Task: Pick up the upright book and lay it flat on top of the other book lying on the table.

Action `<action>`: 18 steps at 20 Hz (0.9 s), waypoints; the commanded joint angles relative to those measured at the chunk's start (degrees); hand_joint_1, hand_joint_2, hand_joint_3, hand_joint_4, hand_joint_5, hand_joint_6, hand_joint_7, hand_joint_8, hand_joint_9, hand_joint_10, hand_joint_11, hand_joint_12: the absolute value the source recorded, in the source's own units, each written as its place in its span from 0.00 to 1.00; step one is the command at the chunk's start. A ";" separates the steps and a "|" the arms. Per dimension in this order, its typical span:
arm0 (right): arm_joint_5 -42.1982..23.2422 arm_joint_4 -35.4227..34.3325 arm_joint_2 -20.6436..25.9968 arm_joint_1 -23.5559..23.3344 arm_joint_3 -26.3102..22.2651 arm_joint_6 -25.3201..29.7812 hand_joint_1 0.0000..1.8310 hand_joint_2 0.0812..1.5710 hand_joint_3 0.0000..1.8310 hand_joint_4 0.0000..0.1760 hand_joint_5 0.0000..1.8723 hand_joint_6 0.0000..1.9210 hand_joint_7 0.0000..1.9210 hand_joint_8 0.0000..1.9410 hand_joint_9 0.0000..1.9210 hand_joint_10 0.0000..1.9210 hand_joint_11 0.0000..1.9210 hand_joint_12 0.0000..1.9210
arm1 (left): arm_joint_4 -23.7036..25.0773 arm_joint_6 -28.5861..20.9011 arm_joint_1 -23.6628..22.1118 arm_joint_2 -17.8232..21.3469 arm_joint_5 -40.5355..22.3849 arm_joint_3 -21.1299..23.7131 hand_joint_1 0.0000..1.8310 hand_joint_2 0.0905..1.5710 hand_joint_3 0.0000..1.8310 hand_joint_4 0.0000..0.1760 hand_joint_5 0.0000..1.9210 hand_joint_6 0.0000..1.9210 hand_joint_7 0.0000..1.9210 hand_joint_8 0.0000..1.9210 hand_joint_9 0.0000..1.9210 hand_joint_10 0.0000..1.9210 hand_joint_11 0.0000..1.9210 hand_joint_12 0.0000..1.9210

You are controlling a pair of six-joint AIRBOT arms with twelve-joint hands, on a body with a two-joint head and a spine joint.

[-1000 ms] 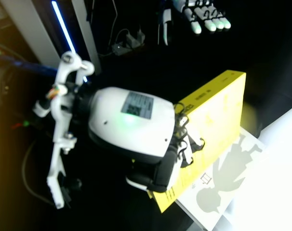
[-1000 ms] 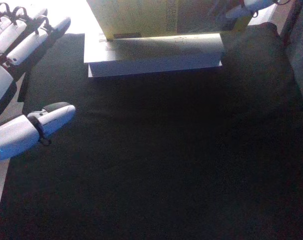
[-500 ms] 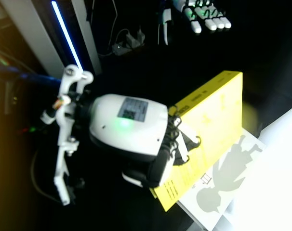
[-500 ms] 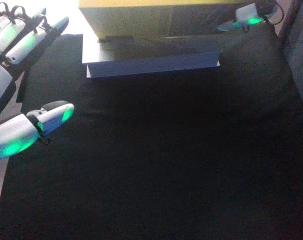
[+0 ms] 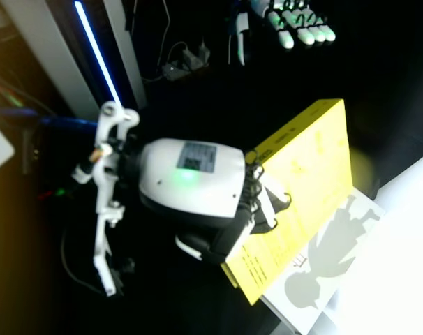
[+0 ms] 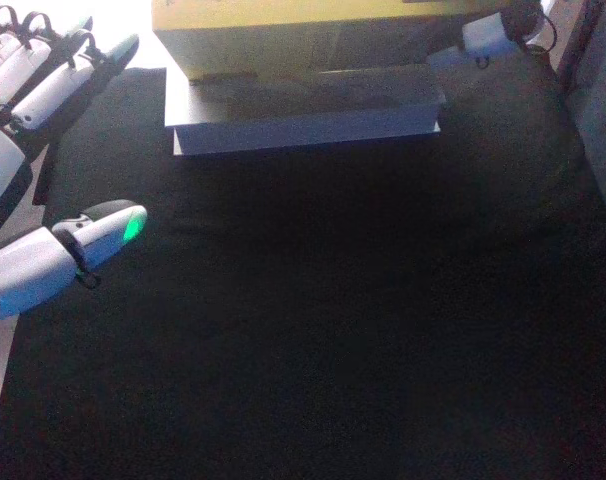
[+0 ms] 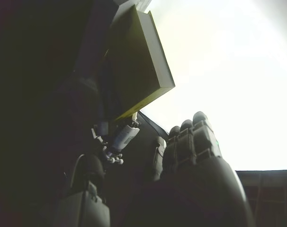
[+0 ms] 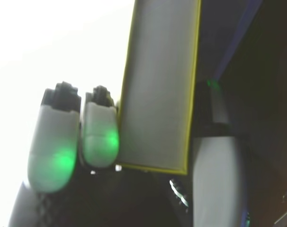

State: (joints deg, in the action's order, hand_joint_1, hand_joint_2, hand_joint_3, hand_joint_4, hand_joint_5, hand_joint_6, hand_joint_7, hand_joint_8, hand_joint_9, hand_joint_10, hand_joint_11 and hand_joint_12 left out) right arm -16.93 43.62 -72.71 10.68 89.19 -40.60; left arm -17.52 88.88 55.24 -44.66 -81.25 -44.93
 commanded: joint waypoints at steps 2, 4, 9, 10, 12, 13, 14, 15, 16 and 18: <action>8.17 1.84 -0.32 2.11 0.60 0.50 0.57 0.90 0.00 0.00 0.38 0.91 0.75 1.00 0.82 1.00 0.82 1.00 | 0.79 -0.14 -0.30 -0.06 -7.42 -0.24 0.14 0.79 0.00 0.59 0.00 0.00 0.00 0.00 0.00 0.00 0.00 0.00; 8.16 1.82 -0.57 2.02 0.66 0.50 0.65 0.81 0.00 0.00 0.62 1.00 0.76 1.00 0.83 1.00 0.85 1.00 | 0.78 -0.14 -0.30 -0.19 -7.37 -0.30 0.16 0.79 0.00 0.51 0.00 0.00 0.00 0.00 0.00 0.00 0.00 0.00; 8.06 1.84 0.63 -4.39 -0.54 0.48 0.59 0.89 0.00 0.00 0.38 0.90 0.72 1.00 0.75 1.00 0.75 1.00 | 0.68 -0.15 -0.21 -0.31 -7.29 -0.38 0.17 0.79 0.00 0.66 0.00 0.00 0.00 0.00 0.00 0.00 0.00 0.00; 7.89 2.65 0.97 -6.71 -1.08 0.48 0.57 0.89 0.00 0.00 0.35 0.84 0.69 1.00 0.71 1.00 0.72 1.00 | 0.68 -0.15 -0.20 -0.31 -7.27 -0.39 0.17 0.79 0.00 0.71 0.00 0.00 0.00 0.00 0.00 0.00 0.00 0.00; 7.80 4.52 1.08 -9.69 -1.65 0.47 0.59 0.84 0.00 0.00 0.39 0.76 0.66 1.00 0.70 1.00 0.73 1.00 | 0.68 -0.15 -0.19 -0.42 -7.17 -0.51 0.15 0.78 0.00 0.71 0.00 0.00 0.00 0.00 0.00 0.00 0.00 0.00; 7.90 6.32 1.09 -11.85 -1.99 0.47 0.58 0.86 0.00 0.00 0.37 0.79 0.63 1.00 0.68 1.00 0.70 1.00 | 0.68 -0.16 -0.19 -0.57 -6.96 -0.63 0.16 0.78 0.00 0.74 0.00 0.00 0.00 0.00 0.00 0.00 0.00 0.00; 7.98 6.94 1.06 -13.20 -2.10 0.47 0.59 0.85 0.00 0.00 0.38 0.77 0.65 1.00 0.70 1.00 0.72 1.00 | 0.69 -0.20 -0.20 -0.68 -6.83 -0.70 0.17 0.78 0.00 0.73 0.00 0.00 0.00 0.00 0.00 0.00 0.00 0.00; 8.01 7.51 1.06 -14.19 -2.18 0.47 0.57 0.89 0.00 0.00 0.34 0.85 0.67 1.00 0.72 1.00 0.74 1.00 | 0.70 -0.32 -0.20 -0.79 -6.65 -0.81 0.17 0.78 0.00 0.67 0.00 0.00 0.00 0.00 0.00 0.00 0.00 0.00; 8.39 8.28 1.08 -15.15 -2.18 0.46 0.57 0.89 0.00 0.00 0.34 0.85 0.67 1.00 0.73 1.00 0.76 1.00 | 0.71 -0.51 -0.20 -0.90 -6.50 -0.96 0.17 0.78 0.00 0.63 0.00 0.00 0.00 0.00 0.00 0.00 0.00 0.00; 9.57 10.48 1.40 -17.04 -2.84 0.46 0.60 0.83 0.00 0.00 0.40 0.75 0.72 1.00 0.79 1.00 0.82 1.00 | 0.76 -0.83 -0.21 -1.03 -6.38 -1.14 0.18 0.79 0.00 0.66 0.00 0.00 0.00 0.00 0.00 0.00 0.00 0.00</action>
State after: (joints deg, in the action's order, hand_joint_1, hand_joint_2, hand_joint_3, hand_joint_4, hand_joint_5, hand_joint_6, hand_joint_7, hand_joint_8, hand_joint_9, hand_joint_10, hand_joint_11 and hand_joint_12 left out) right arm -3.97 53.82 -71.77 -5.04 86.37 -39.81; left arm -17.74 88.29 55.35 -45.60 -80.82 -45.82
